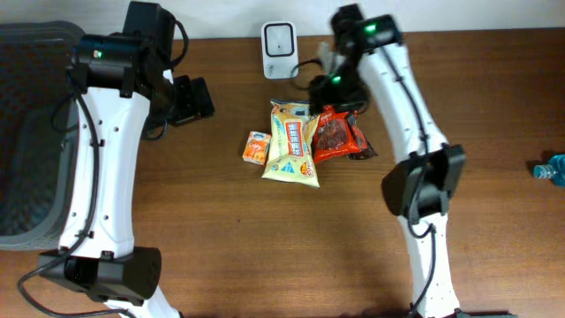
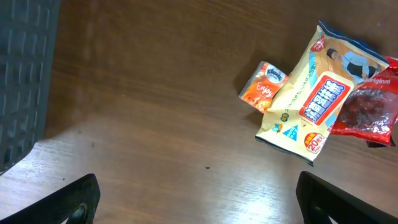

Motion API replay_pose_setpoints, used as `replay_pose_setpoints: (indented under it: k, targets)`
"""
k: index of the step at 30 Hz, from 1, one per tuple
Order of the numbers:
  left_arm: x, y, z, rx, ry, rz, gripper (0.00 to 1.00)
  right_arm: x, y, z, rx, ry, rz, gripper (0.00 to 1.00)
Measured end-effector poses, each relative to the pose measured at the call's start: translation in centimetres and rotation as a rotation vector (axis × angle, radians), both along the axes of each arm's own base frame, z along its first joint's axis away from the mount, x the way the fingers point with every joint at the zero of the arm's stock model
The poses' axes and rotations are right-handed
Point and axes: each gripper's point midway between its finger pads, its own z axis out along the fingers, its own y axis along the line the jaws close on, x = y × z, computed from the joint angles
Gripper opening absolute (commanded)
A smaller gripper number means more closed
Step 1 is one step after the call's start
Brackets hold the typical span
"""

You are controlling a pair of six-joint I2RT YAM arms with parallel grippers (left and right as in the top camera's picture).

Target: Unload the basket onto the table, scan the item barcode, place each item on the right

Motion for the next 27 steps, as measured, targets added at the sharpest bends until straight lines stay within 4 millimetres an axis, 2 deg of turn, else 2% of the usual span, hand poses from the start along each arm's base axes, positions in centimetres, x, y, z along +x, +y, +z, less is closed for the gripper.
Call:
replay_pose_setpoints:
  k: [2, 5, 9, 10, 11, 14, 16, 17, 18, 19, 20, 21, 22, 23, 24, 25, 26, 27]
  targets:
    - [0.0, 0.0, 0.0, 0.000, 0.000, 0.000, 0.99, -0.2, 3.3, -1.4, -0.001, -0.017, 0.026, 0.55]
    - [0.0, 0.0, 0.0, 0.000, -0.001, 0.001, 0.99, -1.7, 7.1, -5.1, -0.006, 0.013, 0.030, 0.54]
    - [0.0, 0.0, 0.0, 0.000, 0.000, 0.000, 0.99, -2.2, 7.7, -9.0, -0.010, 0.051, -0.031, 0.49]
    - [0.0, 0.0, 0.0, 0.000, -0.001, 0.000, 0.99, -2.6, 7.9, -9.9, 0.003, 0.069, -0.034, 0.46]
    - [0.0, 0.0, 0.0, 0.000, 0.000, 0.000, 0.99, -2.8, 8.2, -10.0, 0.014, 0.073, -0.032, 0.40]
    - [0.0, 0.0, 0.0, 0.000, 0.000, 0.001, 0.99, -3.3, 8.8, -9.3, 0.049, 0.102, -0.036, 0.41]
    - [0.0, 0.0, 0.0, 0.000, 0.001, 0.001, 0.99, -1.6, 8.3, -5.5, 0.087, 0.054, -0.059, 0.42]
    - [0.0, 0.0, 0.0, 0.000, 0.000, 0.001, 0.99, 0.4, 6.5, -1.9, 0.122, -0.011, -0.103, 0.38]
    - [0.0, 0.0, 0.0, 0.000, 0.000, 0.000, 0.99, 1.2, 5.0, -0.4, 0.132, -0.038, -0.133, 0.32]
    - [0.0, 0.0, 0.0, 0.000, 0.000, 0.000, 0.99, 2.0, 2.4, 0.6, 0.131, -0.044, -0.187, 0.24]
    - [0.0, 0.0, 0.0, 0.000, 0.000, 0.000, 0.99, 2.4, 1.2, 0.4, 0.126, -0.041, -0.213, 0.22]
    - [0.0, 0.0, 0.0, 0.000, 0.000, 0.000, 0.99, 1.8, 0.3, -1.9, 0.106, 0.008, -0.230, 0.17]
    - [0.0, 0.0, 0.0, 0.000, 0.000, 0.000, 0.99, 0.8, 0.4, -3.6, 0.088, 0.053, -0.225, 0.16]
    - [0.0, 0.0, 0.0, 0.000, 0.001, 0.000, 0.99, 0.0, 1.5, -5.9, 0.079, 0.078, -0.204, 0.16]
    - [0.0, 0.0, 0.0, 0.000, 0.000, 0.000, 0.99, -0.4, 3.0, -7.8, 0.084, 0.071, -0.190, 0.12]
    - [0.0, 0.0, 0.0, 0.000, -0.001, 0.000, 0.99, -1.7, 4.4, -9.6, 0.076, 0.092, -0.166, 0.11]
    - [0.0, 0.0, 0.0, 0.000, 0.001, 0.000, 0.99, -3.0, 5.5, -10.6, 0.065, 0.116, -0.145, 0.12]
    - [0.0, 0.0, 0.0, 0.000, 0.000, 0.000, 0.99, -3.6, 7.0, -10.7, 0.067, 0.114, -0.118, 0.12]
